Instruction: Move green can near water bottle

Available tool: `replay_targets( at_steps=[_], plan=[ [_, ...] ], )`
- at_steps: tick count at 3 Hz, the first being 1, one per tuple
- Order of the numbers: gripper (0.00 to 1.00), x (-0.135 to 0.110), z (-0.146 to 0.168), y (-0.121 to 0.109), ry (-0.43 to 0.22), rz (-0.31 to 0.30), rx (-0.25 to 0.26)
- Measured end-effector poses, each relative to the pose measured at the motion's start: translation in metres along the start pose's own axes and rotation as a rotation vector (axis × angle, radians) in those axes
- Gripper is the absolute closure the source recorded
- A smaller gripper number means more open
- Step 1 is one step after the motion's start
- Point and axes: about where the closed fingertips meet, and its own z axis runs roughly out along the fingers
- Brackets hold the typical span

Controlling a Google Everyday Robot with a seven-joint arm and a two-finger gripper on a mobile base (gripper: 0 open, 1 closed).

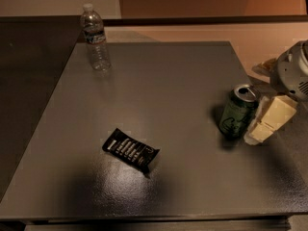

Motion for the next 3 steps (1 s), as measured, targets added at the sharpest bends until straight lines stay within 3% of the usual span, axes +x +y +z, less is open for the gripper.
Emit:
replay_targets(
  at_steps=[1, 3],
  plan=[
    [0.00, 0.0001, 0.0080, 0.0012, -0.022, 0.035, -0.029],
    [0.41, -0.0067, 0.0114, 0.0045, -0.080, 0.078, -0.071]
  ],
)
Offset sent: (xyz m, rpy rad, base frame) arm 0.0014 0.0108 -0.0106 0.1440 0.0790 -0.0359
